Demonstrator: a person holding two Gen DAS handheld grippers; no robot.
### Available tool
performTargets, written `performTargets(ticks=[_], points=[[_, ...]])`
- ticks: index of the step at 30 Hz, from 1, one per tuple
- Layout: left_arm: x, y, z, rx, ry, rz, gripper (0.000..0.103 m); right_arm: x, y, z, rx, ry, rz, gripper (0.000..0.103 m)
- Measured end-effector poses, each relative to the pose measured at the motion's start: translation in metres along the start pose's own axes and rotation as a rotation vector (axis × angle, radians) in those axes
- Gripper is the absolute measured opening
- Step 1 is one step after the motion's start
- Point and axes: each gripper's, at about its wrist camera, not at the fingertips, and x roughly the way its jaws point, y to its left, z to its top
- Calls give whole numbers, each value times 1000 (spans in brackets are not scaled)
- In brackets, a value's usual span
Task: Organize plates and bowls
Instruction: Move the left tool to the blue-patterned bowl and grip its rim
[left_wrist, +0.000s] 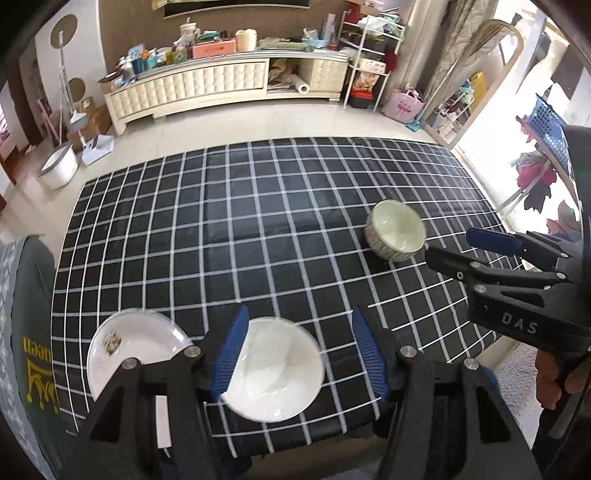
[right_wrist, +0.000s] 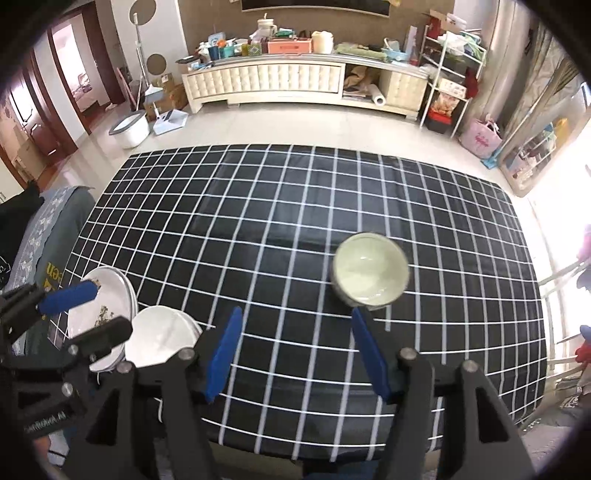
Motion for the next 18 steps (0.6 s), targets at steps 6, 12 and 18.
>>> performTargets(ticks=[6,12,18], points=[[11,-30,29,8,18,-27,56,-2,-40,7,21,-4,-35,66],[31,-68,57,49,35,-32,56,4,-76,14,70,-3,-48,66],[62,-98,73,88,78,-34,56,17,-110,23,90,13,-62,66]])
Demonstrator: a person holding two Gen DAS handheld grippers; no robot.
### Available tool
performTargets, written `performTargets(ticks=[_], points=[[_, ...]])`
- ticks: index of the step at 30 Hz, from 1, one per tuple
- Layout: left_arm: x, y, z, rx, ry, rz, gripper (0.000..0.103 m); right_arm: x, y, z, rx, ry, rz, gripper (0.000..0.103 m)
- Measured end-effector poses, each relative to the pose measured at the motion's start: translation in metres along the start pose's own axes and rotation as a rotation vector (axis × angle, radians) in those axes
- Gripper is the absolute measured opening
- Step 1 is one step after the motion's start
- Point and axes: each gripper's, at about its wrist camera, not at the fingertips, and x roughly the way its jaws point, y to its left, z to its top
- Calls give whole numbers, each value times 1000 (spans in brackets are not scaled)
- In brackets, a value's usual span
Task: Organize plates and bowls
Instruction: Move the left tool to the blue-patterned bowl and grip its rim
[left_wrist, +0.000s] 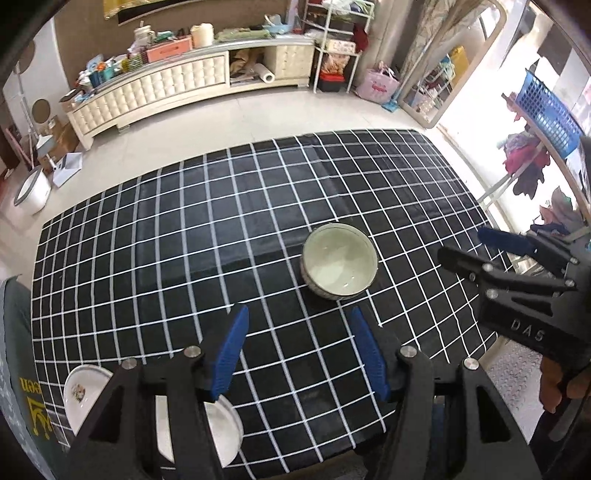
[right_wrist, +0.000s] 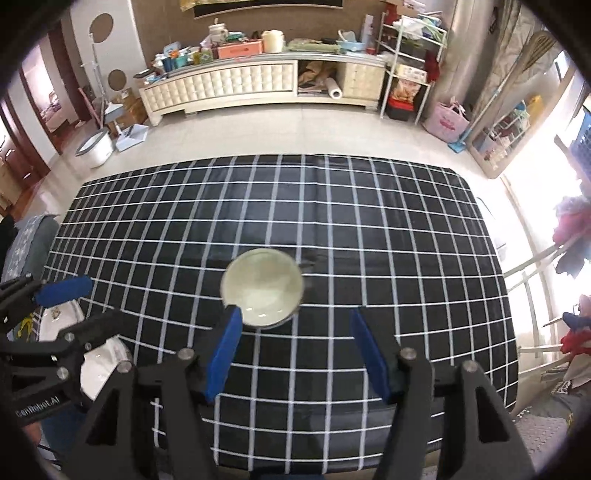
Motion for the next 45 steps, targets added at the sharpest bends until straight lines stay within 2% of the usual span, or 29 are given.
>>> performTargets(ticks=[6,10,14,16,24,26,29,30,32,36,40,45], points=[[40,-10,23,0,61,5,56,28,-21,8,43,49,44,66],[68,-6,37,-28,114,11,56,58,-32,14,97,112,106,66],[98,0,46,-73,190,-33,56,88,-37,17,139,169,143,66],[110,3,48,-99,202,-31,56,101,-40,19,163,187,169,66],[153,5,49,-108,242,7,56,131,-38,19,153,213,143,65],[159,4,47,-98,242,2,55,137,-38,18,151,223,144,55],[170,2,43,-87,257,8,44,144,-36,17,138,233,109,49],[173,1,42,-88,263,9,36,146,-35,16,136,240,108,48],[179,0,38,-83,271,6,26,150,-36,12,144,250,130,38],[188,-3,29,-69,284,18,12,153,-33,7,139,258,149,25],[190,-4,21,-62,278,29,8,150,-31,3,134,254,153,12],[190,-5,14,-39,266,41,8,151,-30,-2,133,241,133,10]])
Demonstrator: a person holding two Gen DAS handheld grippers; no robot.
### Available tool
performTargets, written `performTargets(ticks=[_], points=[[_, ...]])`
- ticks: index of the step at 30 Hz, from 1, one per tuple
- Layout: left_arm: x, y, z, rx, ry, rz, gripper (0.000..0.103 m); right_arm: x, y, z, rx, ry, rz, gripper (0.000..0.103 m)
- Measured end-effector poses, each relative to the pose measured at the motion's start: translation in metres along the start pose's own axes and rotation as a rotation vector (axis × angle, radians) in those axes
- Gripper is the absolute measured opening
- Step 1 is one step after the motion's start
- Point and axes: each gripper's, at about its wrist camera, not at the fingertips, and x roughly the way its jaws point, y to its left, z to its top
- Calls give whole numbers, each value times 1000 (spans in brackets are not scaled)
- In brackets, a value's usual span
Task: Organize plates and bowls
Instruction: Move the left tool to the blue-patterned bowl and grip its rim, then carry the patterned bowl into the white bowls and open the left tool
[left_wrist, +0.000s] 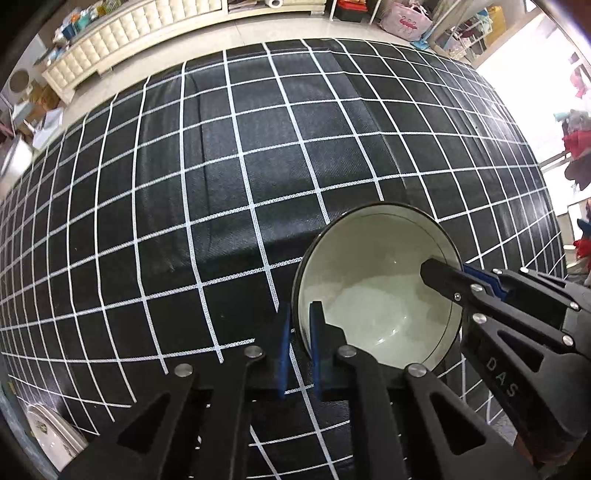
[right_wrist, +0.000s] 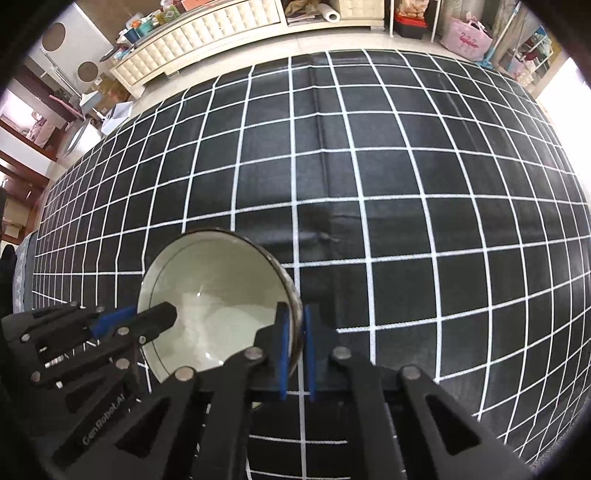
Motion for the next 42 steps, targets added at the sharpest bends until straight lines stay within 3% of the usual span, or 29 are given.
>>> performTargets(ticks=[3,12,21,31,42], points=[[-5,-7,-1,22,-13,32,8,-2,2,-5,14,-11,-9,10],[-21,-33,-9,45,-26,27,8,-24,-9,-27,65,-56,33,10],[-84,-28,-29,48,-85,23,8,-75,7,-45,48,-122,57,10],[-152,11,-75,-13,-148,37,8,-116,66,-64,-39,-154,99,10],[-191,90,-137,-103,-186,60,8,-111,151,-75,-159,-137,114,10]])
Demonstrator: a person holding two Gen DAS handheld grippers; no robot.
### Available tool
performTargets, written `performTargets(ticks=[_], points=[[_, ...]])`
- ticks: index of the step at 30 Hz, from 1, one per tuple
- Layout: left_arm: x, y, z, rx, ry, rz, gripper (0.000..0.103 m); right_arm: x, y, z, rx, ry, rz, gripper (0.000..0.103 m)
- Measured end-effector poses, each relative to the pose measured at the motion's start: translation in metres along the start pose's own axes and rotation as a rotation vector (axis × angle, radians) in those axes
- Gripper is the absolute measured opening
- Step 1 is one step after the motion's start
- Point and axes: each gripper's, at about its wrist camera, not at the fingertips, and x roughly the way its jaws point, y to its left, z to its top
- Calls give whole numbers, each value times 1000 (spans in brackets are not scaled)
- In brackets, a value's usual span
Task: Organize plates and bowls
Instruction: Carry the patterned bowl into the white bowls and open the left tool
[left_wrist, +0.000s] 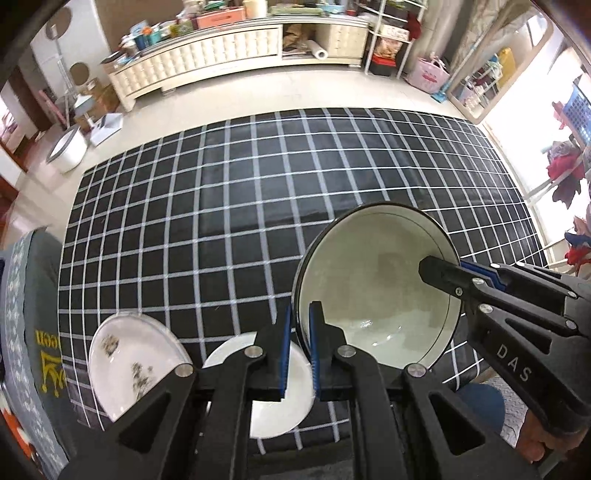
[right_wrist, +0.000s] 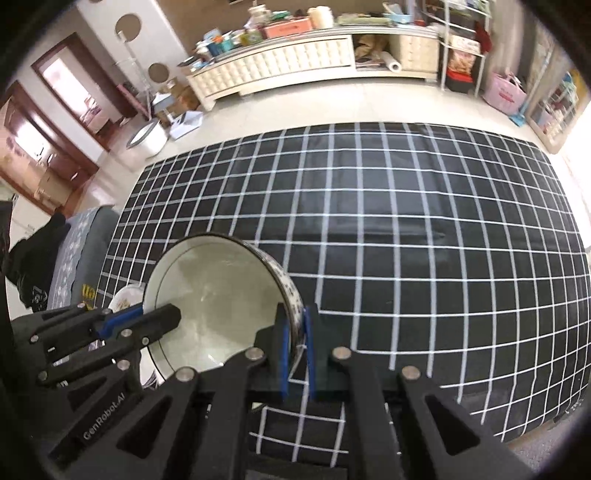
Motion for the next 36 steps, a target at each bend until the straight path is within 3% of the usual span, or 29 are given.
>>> performTargets(ticks=[14,36], points=[[18,61,-63,-77,51,29,8,55,69,-29,-65,105,6,10],[51,81,-96,-79,81,42,8,89,84,-53,-108,170,-33,10]])
